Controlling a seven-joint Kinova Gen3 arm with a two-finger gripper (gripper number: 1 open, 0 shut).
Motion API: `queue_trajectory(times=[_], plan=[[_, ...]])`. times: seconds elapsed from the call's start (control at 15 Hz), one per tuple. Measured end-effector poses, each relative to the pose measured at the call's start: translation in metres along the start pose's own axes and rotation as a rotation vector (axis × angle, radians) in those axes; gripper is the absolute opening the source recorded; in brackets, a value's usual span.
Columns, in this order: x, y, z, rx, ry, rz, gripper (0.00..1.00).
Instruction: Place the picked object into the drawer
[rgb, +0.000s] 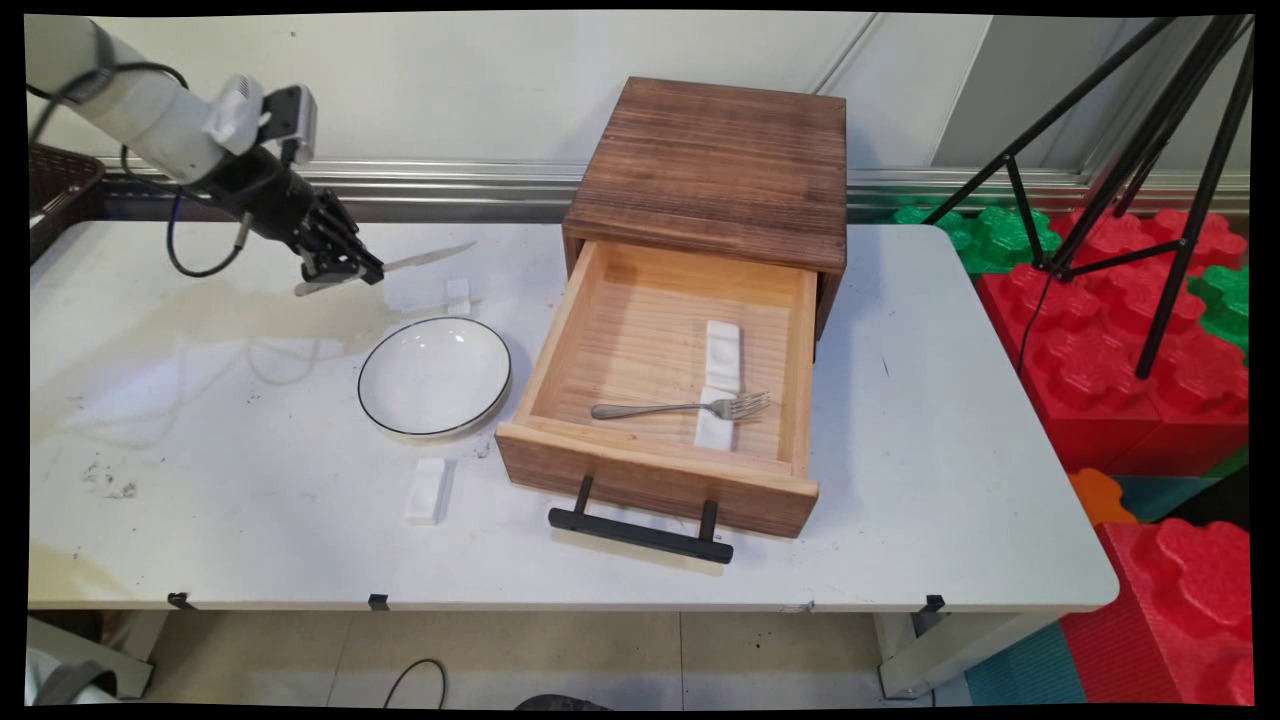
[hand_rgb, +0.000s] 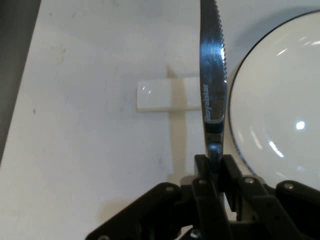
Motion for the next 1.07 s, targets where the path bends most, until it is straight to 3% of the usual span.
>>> queue_trajectory(times=[0.6, 1.07], plan=[[0.035, 0.037, -0.052, 0.003, 0.071, 0.034, 0.00], [0.086, 0.070, -0.078, -0.008, 0.160, 0.095, 0.00]])
